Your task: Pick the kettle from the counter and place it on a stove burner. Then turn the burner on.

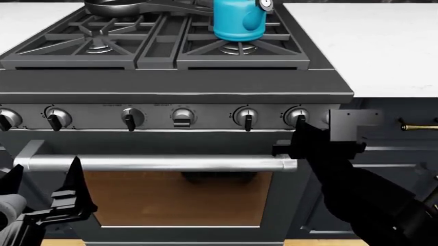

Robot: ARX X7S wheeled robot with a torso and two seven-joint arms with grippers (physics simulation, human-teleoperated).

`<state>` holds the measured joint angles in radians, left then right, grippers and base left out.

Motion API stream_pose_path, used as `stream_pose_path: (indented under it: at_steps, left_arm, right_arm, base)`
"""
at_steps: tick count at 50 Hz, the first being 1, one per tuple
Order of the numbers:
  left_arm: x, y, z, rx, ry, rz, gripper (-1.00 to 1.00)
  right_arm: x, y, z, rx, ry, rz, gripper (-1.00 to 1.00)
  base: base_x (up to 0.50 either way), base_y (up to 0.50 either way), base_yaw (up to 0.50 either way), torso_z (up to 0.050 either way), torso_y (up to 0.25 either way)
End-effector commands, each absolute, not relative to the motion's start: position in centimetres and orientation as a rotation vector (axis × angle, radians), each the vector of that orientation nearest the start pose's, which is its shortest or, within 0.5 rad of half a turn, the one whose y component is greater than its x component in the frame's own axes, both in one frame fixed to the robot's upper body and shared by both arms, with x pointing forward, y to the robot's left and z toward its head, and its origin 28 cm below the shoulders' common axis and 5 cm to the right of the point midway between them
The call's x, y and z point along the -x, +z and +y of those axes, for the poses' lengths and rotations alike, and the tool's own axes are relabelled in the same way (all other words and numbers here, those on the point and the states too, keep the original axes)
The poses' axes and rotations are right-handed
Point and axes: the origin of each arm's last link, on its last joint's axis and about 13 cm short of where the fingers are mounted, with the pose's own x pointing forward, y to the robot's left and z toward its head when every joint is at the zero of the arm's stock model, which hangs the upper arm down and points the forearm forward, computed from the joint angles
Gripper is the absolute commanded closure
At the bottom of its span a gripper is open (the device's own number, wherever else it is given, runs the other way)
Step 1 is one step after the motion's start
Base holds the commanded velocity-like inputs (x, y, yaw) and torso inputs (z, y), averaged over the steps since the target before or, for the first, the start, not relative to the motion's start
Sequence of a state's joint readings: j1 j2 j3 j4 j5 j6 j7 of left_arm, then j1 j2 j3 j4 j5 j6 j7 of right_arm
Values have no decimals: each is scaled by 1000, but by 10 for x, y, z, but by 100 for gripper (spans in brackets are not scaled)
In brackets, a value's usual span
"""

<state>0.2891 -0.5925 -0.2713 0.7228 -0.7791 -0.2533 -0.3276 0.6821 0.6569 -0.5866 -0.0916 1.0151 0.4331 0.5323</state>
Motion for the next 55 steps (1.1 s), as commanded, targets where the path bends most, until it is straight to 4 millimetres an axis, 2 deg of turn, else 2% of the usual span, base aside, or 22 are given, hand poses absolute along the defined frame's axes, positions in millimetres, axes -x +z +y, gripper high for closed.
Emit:
stream_pose_path:
  at_steps: [1,9,12,27,55]
  left_arm:
    - [-146,139,295,111,81,-164,-100]
    - [-146,139,296,111,83,-166,-100]
    - [-146,138,296,109,80,-163,-100]
    - [-147,139,295,109,81,-164,-100]
    - [-147,138,296,110,80,-163,-100]
  right_arm:
    - [-289,145,-134,93,85,154,100]
    - [-287,148,-132,192,96,144,100]
    - [-286,147,-132,292,102,152,100]
    - [-284,150,-133,306,116,128,100]
    - [-280,156,-129,502,180,75,100]
  base:
    - [0,0,0,0,0]
    - [0,0,0,0,0]
    - [0,0,0,0,5]
    - [0,0,0,0,1]
    - [0,0,0,0,1]
